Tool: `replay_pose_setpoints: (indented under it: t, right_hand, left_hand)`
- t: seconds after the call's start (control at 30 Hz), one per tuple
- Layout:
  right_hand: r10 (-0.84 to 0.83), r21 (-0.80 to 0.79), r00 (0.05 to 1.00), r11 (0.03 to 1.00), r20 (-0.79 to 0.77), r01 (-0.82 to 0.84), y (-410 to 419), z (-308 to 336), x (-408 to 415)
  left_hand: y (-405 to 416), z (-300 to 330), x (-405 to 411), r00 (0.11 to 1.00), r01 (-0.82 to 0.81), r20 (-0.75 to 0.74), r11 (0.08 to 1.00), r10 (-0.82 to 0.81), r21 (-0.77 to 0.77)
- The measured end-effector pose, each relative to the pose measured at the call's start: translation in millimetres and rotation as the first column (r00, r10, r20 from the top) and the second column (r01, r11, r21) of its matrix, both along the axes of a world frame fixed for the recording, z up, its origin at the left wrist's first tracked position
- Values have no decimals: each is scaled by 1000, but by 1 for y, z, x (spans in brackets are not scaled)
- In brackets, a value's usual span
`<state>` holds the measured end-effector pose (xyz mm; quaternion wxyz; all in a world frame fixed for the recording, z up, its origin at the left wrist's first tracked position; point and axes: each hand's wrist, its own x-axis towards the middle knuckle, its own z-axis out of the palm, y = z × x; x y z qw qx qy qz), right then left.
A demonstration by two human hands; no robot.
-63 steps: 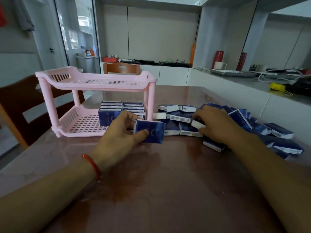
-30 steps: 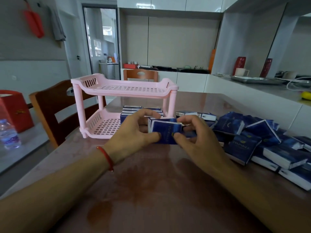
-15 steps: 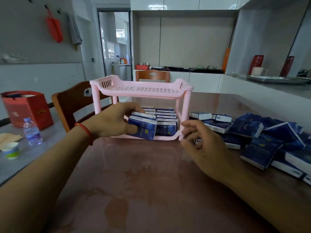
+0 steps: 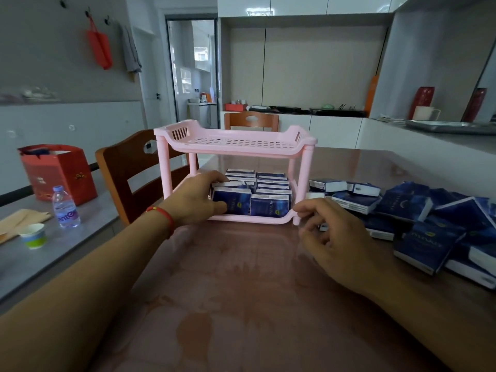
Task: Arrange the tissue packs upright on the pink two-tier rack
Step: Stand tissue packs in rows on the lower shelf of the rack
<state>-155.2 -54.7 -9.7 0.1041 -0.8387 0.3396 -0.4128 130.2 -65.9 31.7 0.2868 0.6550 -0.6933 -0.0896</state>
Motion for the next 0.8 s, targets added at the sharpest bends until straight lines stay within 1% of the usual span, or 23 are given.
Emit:
replay_pose_setpoints:
  t: [0.03,0.17,0.27,0.4,0.53,0.6,0.67,0.8]
  right_hand:
    - [0,-3,1000,1000,-5,0,0,0,0]
    - [-3,-17,1000,1000,-22,2,-1,0,-1]
    - [-7,-25,999,1000,-41,6,-1,0,-1]
    - [-27,-47,998,999,-56,24,-3,1,-3]
    - [-42,-57,997,998,-63,39,-5,0,-4]
    - [-48,-59,996,997,-70,44,-6,0,-4]
    - [-45,-62,997,997,-60,42,-6,0,-4]
    - [-58,-54,996,997,-72,54,-5,0,-3]
  left_hand:
    - [1,-1,-1,1000,9,11,1000,-10,21]
    - [-11,-11,7,993,52,105,999,-53,15]
    - [-12,-12,4,991,44,125,999,-45,10]
    - [-2,-7,-9,1000,6,28,1000,-6,17]
    - [-1,-10,-19,999,-15,36,1000,15,-9]
    - [-3,-12,-21,1000,-23,-9,1000,23,3]
    - [-2,-13,-22,998,-4,-70,999,8,47]
    - [0,-9,-28,986,102,-146,989,-85,108]
